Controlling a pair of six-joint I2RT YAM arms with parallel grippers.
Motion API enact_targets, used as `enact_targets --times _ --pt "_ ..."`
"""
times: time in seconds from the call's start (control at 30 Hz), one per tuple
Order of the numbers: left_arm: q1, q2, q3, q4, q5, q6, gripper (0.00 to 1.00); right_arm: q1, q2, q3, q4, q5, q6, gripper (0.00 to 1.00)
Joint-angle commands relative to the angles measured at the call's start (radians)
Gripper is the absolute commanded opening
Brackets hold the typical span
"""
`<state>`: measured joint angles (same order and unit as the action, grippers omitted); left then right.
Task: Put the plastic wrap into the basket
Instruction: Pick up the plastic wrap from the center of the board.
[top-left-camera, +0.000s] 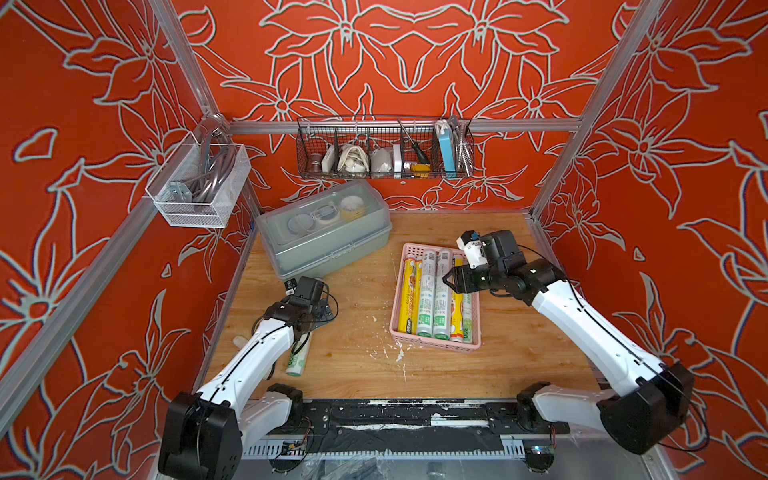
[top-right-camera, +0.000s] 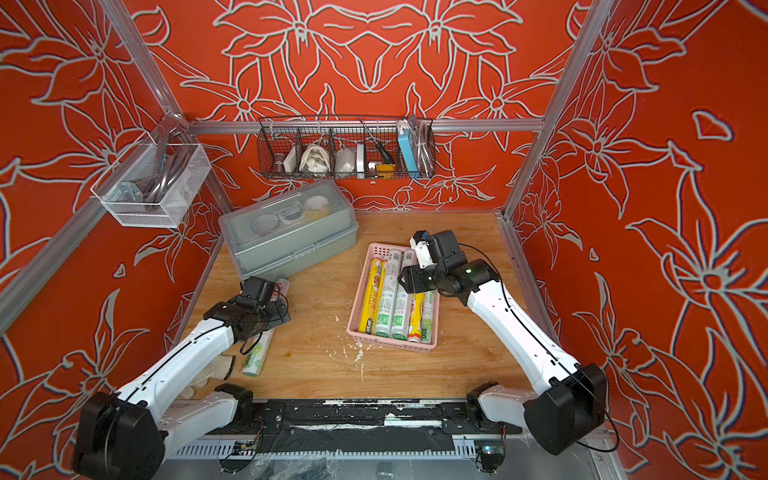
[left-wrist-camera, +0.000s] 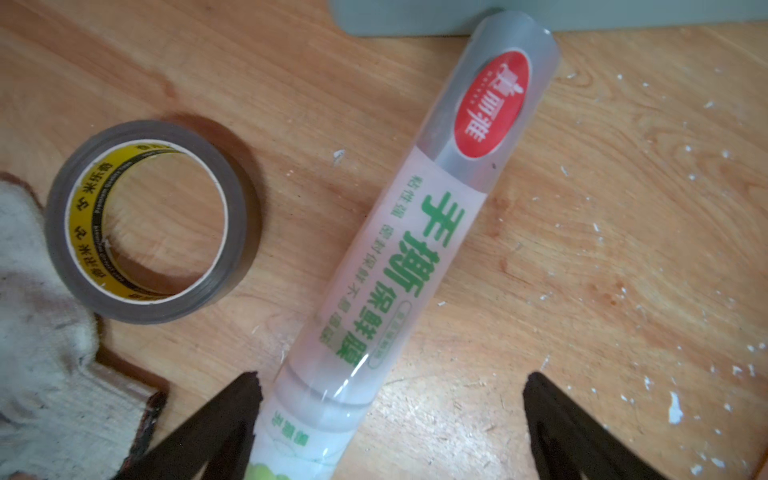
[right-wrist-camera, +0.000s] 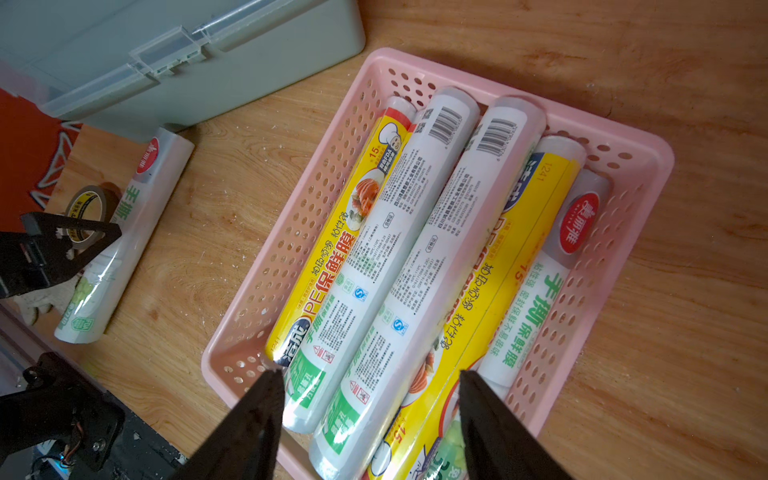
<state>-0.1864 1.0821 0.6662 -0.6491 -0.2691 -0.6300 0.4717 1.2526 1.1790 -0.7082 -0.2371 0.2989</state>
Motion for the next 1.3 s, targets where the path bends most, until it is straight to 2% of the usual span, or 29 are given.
enact_targets --times 0.0,0.27,0.4,0.57,0.73,0.9,1.03,1.27 --pt "0.022 0.025 -0.028 0.024 -0.012 -0.031 0.98 0.002 -0.001 -0.016 0.005 -0.008 -0.013 0.67" --pt "0.034 0.124 -0.032 0.069 0.097 0.010 0.98 0.000 0.017 -0.016 0.005 -0.014 -0.008 0.68" --pt "0.000 0.199 0.001 0.072 0.149 0.029 0.98 0.000 0.019 -0.018 0.008 -0.013 -0.008 0.68" --pt "-0.065 0.249 0.037 0.058 0.113 0.038 0.98 0.001 0.031 -0.019 0.011 -0.013 -0.007 0.68" --pt "-0.073 0.296 0.057 0.063 0.113 0.050 0.92 -0.001 0.039 -0.022 0.009 -0.008 -0.012 0.68" --pt "-0.074 0.328 0.071 0.083 0.104 0.062 0.90 -0.002 0.042 -0.018 0.005 -0.013 -0.010 0.68" --pt "-0.074 0.361 0.085 0.084 0.107 0.071 0.81 -0.004 0.044 -0.018 0.004 -0.014 -0.012 0.68" --pt "-0.075 0.383 0.087 0.107 0.185 0.089 0.64 -0.004 0.056 -0.015 0.001 -0.019 -0.016 0.68"
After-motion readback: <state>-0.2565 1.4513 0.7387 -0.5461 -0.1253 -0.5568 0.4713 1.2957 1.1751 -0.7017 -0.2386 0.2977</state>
